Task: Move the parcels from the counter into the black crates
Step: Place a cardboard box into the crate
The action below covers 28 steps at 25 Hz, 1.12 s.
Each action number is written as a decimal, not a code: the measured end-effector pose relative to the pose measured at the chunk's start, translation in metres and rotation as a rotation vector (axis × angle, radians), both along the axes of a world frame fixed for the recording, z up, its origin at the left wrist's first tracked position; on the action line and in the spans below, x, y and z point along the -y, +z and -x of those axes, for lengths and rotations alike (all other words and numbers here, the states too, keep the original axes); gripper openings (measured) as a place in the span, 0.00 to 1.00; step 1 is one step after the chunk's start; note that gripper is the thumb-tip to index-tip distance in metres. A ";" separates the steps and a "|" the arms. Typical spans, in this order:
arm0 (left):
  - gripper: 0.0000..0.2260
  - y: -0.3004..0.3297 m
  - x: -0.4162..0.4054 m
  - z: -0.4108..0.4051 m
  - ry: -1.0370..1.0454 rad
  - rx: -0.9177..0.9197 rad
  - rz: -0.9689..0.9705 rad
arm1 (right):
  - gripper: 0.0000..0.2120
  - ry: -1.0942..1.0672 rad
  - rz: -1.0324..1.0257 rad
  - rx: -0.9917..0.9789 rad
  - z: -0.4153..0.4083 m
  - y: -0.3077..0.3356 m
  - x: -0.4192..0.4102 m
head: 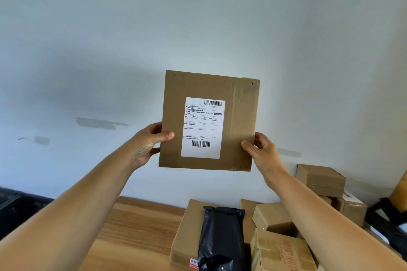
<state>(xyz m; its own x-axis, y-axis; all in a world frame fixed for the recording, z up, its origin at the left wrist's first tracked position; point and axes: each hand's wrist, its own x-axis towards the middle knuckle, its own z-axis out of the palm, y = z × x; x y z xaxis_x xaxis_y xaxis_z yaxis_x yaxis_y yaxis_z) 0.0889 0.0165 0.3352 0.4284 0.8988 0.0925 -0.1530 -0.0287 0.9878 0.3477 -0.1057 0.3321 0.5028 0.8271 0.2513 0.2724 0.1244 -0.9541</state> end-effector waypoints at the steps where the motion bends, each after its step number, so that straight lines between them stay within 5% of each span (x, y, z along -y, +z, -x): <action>1: 0.12 -0.001 0.003 0.002 0.018 0.000 -0.004 | 0.12 0.011 0.001 0.000 0.001 -0.002 -0.002; 15: 0.21 -0.069 0.049 0.136 0.460 0.028 0.073 | 0.13 0.331 0.100 -0.015 0.121 -0.063 -0.047; 28: 0.22 -0.126 0.096 0.510 0.810 -0.005 0.212 | 0.15 0.659 0.243 -0.004 0.500 -0.119 -0.079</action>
<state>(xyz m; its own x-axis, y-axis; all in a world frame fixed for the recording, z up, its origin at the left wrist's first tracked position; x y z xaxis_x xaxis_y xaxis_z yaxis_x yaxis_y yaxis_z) -0.4211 -0.0794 0.2087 -0.3575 0.9270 -0.1133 -0.1607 0.0585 0.9853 -0.1526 -0.0268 0.2134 -0.1219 0.9923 0.0199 0.2096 0.0453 -0.9767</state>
